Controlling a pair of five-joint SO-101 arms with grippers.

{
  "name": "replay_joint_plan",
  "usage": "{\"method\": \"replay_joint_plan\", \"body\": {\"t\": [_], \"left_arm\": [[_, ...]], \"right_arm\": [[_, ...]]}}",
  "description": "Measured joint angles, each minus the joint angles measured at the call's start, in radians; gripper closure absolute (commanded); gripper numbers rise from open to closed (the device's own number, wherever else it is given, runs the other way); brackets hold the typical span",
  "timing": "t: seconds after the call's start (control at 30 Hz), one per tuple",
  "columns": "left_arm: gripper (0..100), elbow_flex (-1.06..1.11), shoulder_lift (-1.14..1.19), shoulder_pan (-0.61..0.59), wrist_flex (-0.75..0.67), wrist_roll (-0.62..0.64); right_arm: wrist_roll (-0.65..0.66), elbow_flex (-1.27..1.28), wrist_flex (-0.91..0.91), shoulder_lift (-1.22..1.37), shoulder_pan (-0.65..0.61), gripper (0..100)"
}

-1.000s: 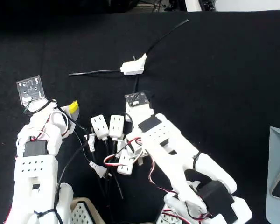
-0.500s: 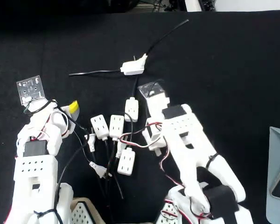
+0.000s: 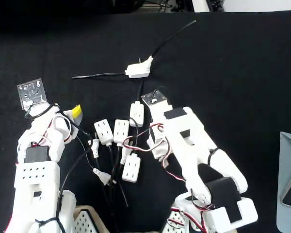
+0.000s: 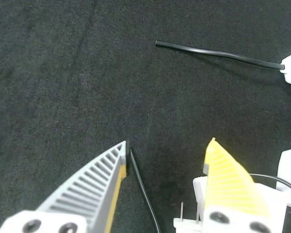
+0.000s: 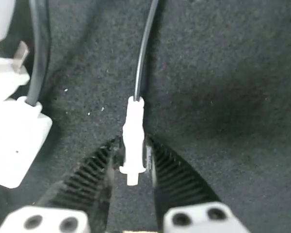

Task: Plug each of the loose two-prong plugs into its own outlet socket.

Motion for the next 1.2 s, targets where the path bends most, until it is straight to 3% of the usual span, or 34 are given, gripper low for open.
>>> {"method": "replay_joint_plan", "body": {"t": [0.97, 1.2], "left_arm": [[74, 0.0, 0.0, 0.0, 0.0, 0.0], [74, 0.0, 0.0, 0.0, 0.0, 0.0]], "right_arm": [[0.0, 0.0, 0.029, 0.008, -0.018, 98.6], [0.002, -0.089, 0.176, -0.155, -0.023, 98.6]]}}
